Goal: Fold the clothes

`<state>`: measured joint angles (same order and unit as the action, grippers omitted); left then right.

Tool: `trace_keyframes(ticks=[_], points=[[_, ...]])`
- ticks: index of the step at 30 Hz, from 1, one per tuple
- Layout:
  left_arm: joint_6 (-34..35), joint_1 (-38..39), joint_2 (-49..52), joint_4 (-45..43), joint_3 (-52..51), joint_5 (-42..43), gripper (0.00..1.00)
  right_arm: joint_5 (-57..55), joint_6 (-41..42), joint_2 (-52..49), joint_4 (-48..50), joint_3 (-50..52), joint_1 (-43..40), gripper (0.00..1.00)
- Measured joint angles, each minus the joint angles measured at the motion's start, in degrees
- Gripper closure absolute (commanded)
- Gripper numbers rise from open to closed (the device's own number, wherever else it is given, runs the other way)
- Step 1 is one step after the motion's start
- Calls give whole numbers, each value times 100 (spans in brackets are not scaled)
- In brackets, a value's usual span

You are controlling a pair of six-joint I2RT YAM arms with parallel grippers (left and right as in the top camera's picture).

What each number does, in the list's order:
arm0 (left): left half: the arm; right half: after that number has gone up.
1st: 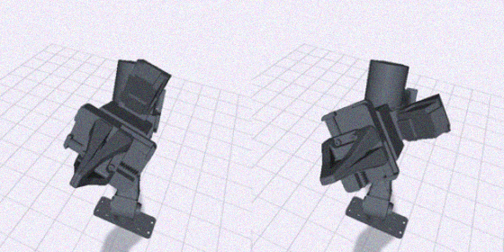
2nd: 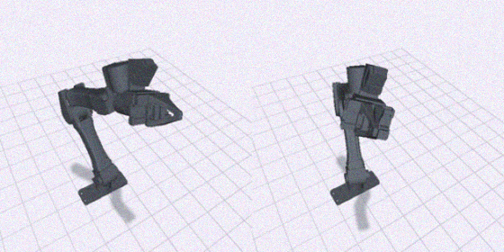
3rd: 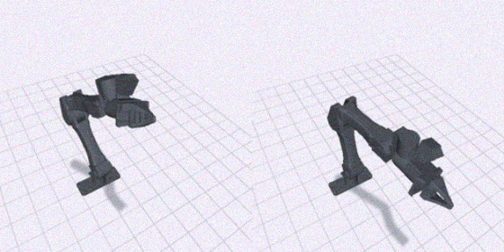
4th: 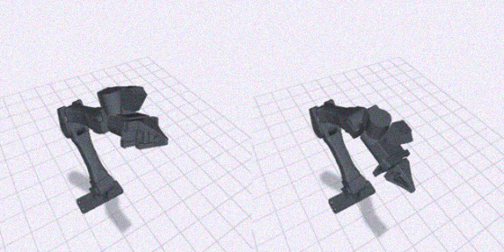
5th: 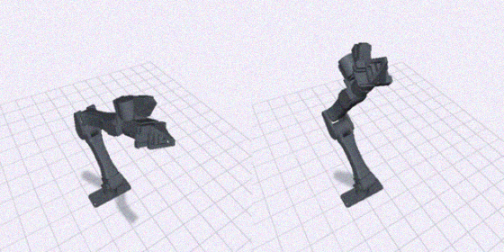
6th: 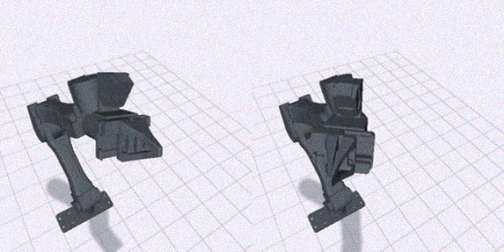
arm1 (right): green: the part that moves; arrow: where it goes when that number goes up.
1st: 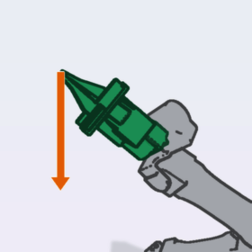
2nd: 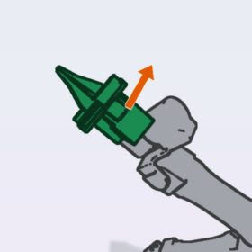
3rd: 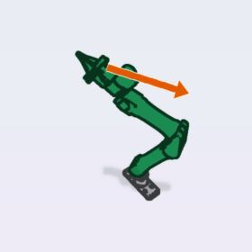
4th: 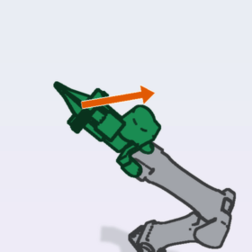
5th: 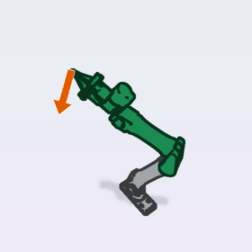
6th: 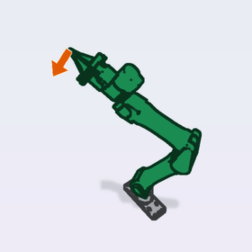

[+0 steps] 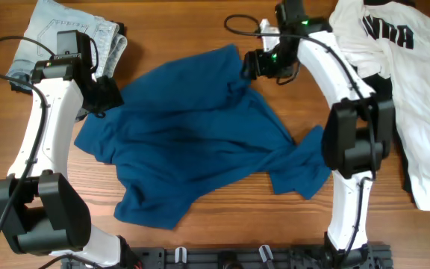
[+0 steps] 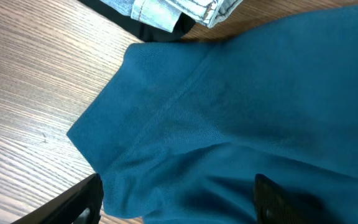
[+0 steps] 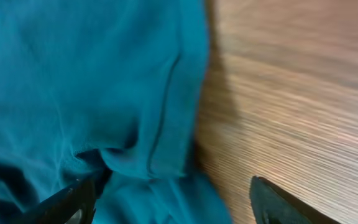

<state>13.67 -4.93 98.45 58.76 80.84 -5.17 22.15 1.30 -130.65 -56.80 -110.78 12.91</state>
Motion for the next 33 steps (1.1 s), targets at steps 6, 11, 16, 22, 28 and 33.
trace_keyframes(ticks=[6,11,16,22,28,33], points=[[0,0,0,0,0,15,22,232,-55,-269,81,7,365,62],[0,0,0,0,0,17,22,173,57,-328,437,7,398,82],[0,0,0,-2,0,17,22,-195,254,-334,1088,9,391,96],[-15,0,0,-98,0,35,0,-767,402,-343,2450,15,387,94],[-212,0,0,-114,0,76,0,-774,326,-345,1556,15,378,24],[-540,0,0,170,98,127,0,-675,-2,-345,1176,15,378,21]])
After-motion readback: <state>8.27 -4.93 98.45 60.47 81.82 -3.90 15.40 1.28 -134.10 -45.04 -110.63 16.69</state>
